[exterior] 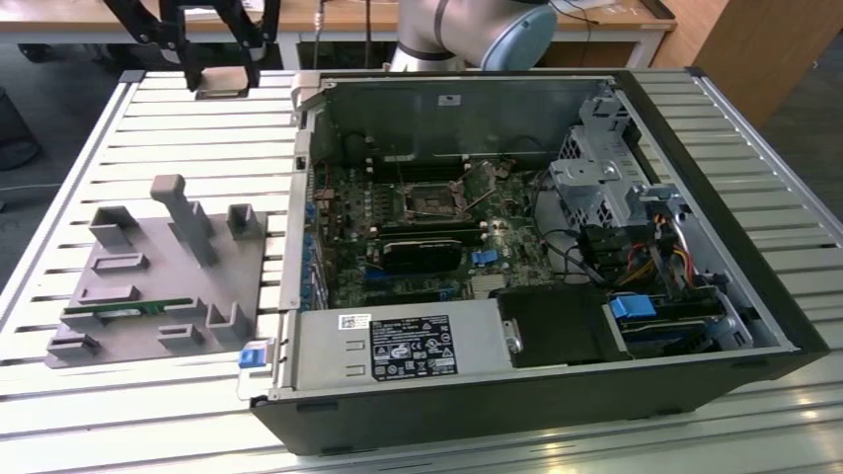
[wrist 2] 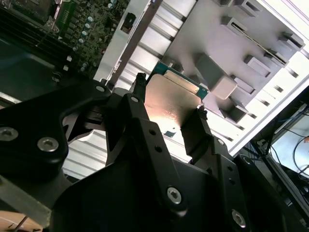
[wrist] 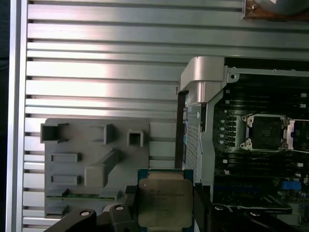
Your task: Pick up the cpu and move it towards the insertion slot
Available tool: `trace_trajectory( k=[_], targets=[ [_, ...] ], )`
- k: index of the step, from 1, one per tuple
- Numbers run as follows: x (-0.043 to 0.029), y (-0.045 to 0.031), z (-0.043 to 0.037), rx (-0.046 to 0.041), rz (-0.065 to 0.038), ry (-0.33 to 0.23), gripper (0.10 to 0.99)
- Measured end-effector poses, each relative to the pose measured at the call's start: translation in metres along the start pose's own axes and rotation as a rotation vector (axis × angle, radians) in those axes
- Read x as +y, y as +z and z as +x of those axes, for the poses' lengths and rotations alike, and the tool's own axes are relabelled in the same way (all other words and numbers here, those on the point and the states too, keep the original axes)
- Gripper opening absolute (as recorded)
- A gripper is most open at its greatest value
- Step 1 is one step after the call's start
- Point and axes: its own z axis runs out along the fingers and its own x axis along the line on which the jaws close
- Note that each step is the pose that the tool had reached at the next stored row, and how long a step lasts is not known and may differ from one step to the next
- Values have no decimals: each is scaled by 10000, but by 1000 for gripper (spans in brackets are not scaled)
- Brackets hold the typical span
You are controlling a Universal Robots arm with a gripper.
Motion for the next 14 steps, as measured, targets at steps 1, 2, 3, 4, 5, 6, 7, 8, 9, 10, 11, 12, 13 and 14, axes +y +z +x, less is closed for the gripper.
trace_trajectory(
  k=[1, 2, 3, 4, 5, 6, 7, 8, 9, 10, 11, 12, 13, 14],
  targets=[
    [0, 0, -11, 1, 1, 0, 541],
    [0, 0, -21, 0, 0, 0, 541],
    [-1, 0, -32, 0, 0, 0, 541],
    [-1, 0, -43, 0, 0, 0, 541],
    [-1, 0, -54, 0, 0, 0, 541],
    [-1, 0, -64, 0, 0, 0, 541],
    [-1, 0, -73, 0, 0, 0, 541],
    [-2, 0, -84, -1, 0, 0, 541],
    [-2, 0, -94, 0, 0, 0, 541],
    [-2, 0, -109, -1, -1, -1, 541],
    [-2, 0, -125, 0, 0, -1, 541],
    [-3, 0, -140, 0, 0, -1, 541],
    [-3, 0, -155, 0, 0, -1, 541],
    [-3, 0, -170, 0, 0, -1, 541]
  ],
)
